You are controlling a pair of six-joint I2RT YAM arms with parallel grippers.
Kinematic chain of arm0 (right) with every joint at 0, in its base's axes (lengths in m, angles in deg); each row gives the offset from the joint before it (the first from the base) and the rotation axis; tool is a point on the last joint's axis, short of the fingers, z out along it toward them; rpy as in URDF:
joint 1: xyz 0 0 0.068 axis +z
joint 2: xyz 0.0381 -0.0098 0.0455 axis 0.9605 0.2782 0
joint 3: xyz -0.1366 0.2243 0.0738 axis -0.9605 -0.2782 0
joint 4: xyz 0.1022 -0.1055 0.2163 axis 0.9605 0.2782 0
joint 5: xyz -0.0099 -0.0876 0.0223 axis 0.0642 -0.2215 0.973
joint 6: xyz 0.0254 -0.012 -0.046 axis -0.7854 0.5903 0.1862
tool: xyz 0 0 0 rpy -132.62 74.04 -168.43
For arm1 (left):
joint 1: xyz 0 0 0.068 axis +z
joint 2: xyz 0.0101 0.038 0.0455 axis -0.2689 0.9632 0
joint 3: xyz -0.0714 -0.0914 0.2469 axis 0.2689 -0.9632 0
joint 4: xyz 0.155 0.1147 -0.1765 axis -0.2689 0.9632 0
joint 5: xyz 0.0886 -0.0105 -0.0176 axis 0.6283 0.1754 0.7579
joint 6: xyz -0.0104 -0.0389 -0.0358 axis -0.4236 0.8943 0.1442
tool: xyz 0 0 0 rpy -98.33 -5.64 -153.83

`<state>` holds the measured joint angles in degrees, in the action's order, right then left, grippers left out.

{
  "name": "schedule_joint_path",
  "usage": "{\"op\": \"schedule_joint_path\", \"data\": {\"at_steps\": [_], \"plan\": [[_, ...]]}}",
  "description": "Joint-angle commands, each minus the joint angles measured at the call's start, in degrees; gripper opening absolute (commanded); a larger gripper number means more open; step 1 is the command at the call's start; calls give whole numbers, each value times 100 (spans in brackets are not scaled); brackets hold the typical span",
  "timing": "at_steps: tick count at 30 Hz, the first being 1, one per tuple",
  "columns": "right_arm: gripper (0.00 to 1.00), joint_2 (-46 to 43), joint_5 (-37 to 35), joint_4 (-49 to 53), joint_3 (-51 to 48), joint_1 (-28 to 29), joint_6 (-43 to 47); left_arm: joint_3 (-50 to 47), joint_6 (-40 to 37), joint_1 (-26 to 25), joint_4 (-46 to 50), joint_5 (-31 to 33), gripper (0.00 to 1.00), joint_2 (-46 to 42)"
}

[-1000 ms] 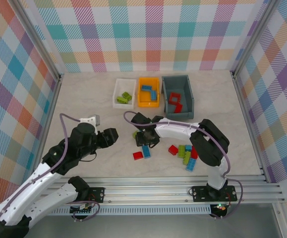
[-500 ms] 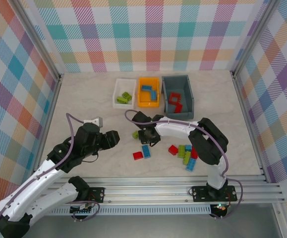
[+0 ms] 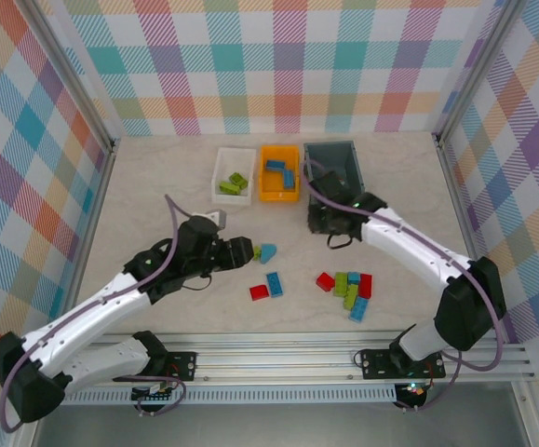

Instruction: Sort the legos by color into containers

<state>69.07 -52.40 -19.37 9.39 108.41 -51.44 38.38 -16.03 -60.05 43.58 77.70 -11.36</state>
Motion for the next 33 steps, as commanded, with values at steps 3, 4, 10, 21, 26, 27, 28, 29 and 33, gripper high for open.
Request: {"op": "schedule_joint_path", "data": {"at_steps": [3, 4, 10, 21, 26, 27, 28, 29, 33], "plan": [[21, 762, 434, 192, 705, -866, 649, 457, -23, -443, -573, 223, 63, 670], [21, 992, 517, 222, 921, -1000, 674, 502, -13, -512, -591, 295, 62, 791], [23, 2156, 836, 304, 1862, -1416, 716, 542, 456, -732, -363, 692, 63, 1415], [49, 2591, 1170, 444, 2424, -1470, 615, 183, 1119, -873, -432, 984, 63, 2090], [56, 2059, 1071, 407, 2250, -1449, 710, 226, 1428, -793, -146, 1204, 67, 2158], [56, 1946, 1036, 419, 2232, -1429, 751, 255, 1525, -735, -49, 1236, 67, 2193], [56, 1778, 987, 426, 2191, -1388, 775, 290, 1674, -647, 80, 1267, 67, 2221], [56, 1598, 936, 415, 2123, -1313, 833, 333, 1823, -544, 177, 1278, 67, 2256], [58, 915, 782, 231, 1700, -778, 1178, 595, 2427, -134, 504, 1137, 69, 2598]]}}
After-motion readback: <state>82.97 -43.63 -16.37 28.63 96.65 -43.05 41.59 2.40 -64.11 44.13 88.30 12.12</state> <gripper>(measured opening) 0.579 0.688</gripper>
